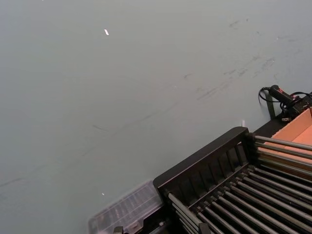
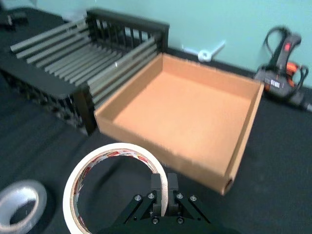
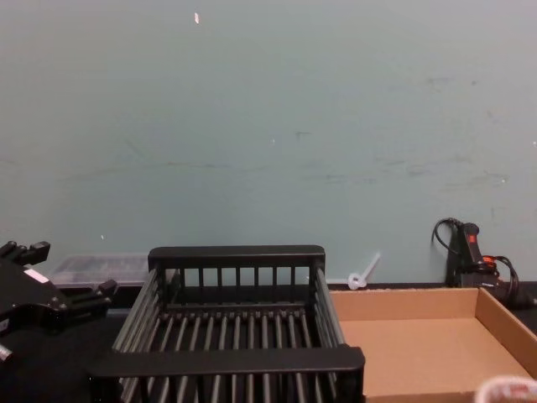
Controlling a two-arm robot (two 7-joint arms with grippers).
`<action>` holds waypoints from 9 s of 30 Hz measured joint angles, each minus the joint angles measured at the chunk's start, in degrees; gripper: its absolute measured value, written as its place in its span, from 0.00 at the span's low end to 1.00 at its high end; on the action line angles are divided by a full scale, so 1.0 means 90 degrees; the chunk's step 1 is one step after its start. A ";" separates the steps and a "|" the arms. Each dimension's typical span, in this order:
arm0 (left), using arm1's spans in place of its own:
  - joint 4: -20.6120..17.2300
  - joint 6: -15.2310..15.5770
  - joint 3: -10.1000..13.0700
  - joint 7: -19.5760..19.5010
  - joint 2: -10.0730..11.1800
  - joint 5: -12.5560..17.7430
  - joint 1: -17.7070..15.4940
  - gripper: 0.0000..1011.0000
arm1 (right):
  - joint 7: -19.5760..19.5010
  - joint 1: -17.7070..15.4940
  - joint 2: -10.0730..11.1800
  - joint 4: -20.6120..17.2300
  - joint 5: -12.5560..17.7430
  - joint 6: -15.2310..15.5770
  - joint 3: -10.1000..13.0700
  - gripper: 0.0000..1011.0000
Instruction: Pick up the white tape and place it into the black box , Pick up the silver tape and place it into the brown box.
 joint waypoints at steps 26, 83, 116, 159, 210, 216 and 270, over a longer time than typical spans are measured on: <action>0.0000 0.0000 0.0001 0.0000 0.0000 0.0000 0.0000 0.99 | 0.0111 0.1746 -0.0911 0.1065 -0.0332 -0.0498 -0.0656 0.08; 0.0000 0.0000 0.0000 0.0000 0.0000 0.0000 0.0000 0.99 | 0.1135 0.4561 -0.2773 0.4569 -0.1318 -0.1430 -0.2213 0.08; 0.0000 0.0000 0.0000 0.0000 0.0000 0.0000 0.0000 0.99 | 0.1136 0.4534 -0.2747 0.4521 -0.1296 -0.1407 -0.2202 0.67; 0.0000 0.0000 0.0000 0.0000 0.0000 0.0000 0.0000 0.99 | 0.0849 0.3089 -0.1419 0.1771 -0.0889 -0.0299 -0.1635 0.99; 0.0000 0.0000 0.0000 0.0000 0.0000 0.0000 0.0000 0.99 | 0.0742 0.1068 0.0622 -0.0510 0.0649 0.1267 -0.1559 0.99; 0.0000 0.0000 0.0000 0.0000 0.0000 0.0000 0.0000 0.99 | 0.0773 0.1220 0.0693 -0.0418 0.0589 0.1382 -0.1778 0.99; 0.0000 0.0000 0.0000 0.0000 0.0000 0.0000 0.0000 0.99 | 0.1069 0.1795 0.0677 0.0015 0.0222 0.1563 -0.2538 0.99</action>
